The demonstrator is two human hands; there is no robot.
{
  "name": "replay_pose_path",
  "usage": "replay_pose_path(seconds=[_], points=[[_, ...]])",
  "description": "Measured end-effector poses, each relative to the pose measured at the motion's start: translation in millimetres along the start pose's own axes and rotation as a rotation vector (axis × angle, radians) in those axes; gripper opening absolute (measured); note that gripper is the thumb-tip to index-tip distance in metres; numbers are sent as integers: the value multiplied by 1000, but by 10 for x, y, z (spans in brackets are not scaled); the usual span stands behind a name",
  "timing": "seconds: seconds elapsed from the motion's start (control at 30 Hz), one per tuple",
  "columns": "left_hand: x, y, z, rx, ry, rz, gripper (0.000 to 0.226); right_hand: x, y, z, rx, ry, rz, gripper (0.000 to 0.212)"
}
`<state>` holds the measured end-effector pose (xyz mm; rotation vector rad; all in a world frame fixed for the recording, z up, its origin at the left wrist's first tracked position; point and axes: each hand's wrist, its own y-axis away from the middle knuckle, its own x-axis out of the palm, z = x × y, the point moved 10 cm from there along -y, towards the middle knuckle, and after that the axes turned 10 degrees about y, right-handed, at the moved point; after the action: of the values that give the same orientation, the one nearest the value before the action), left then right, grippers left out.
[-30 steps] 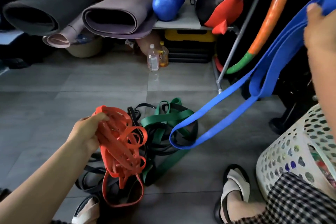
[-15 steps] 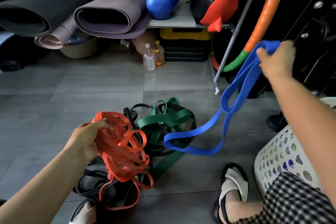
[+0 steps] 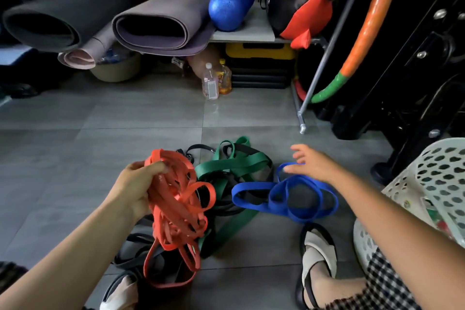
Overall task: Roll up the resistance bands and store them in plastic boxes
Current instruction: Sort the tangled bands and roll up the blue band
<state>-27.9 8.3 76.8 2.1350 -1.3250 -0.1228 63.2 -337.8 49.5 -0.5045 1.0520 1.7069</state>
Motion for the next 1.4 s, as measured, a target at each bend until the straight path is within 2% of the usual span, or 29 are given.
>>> replay_pose_path(seconds=[0.07,0.13,0.2,0.23,0.33,0.43,0.5,0.6,0.67,0.73,0.83,0.9,1.0,1.1,1.17,1.27,1.4], points=[[104,64,-18,12,15,55,23,356,213,578,-190,-18,127,100],[232,139,-16,-2,26,127,18,789,427,1081,-379,1,244,117],[386,247,-19,-33,42,220,15,1120,630,1503,-510,-89,319,124],[454,291,-27,-43,55,265,21,1219,691,1666,-550,-195,337,123],[541,364,-93,-38,118,341,54,1239,743,1849,-520,-532,312,91],[564,384,-303,67,147,407,50,1057,689,1762,-405,-603,184,49],[597,436,-441,114,43,503,53,895,667,1721,-372,-606,119,28],[525,484,-537,181,-288,554,50,652,658,1686,-328,-614,6,24],[424,458,-484,210,-495,514,76,538,640,1641,-285,-646,-65,17],[434,491,-243,152,-554,545,104,543,623,1611,-222,-726,-79,11],[675,643,222,197,-543,614,121,764,668,1575,-83,-891,-12,15],[717,644,331,278,-467,525,119,927,685,1573,-42,-898,38,19],[609,513,287,322,-295,407,82,1092,673,1656,-78,-912,206,26],[449,314,96,351,-195,302,60,1038,632,1707,-182,-670,220,34],[297,191,-147,387,-190,214,57,929,554,1598,-153,-573,164,29],[93,116,-688,514,-264,121,60,856,465,1422,-50,-607,192,27],[-127,-9,-1509,672,-377,44,62,914,403,1441,-72,-462,217,28]])
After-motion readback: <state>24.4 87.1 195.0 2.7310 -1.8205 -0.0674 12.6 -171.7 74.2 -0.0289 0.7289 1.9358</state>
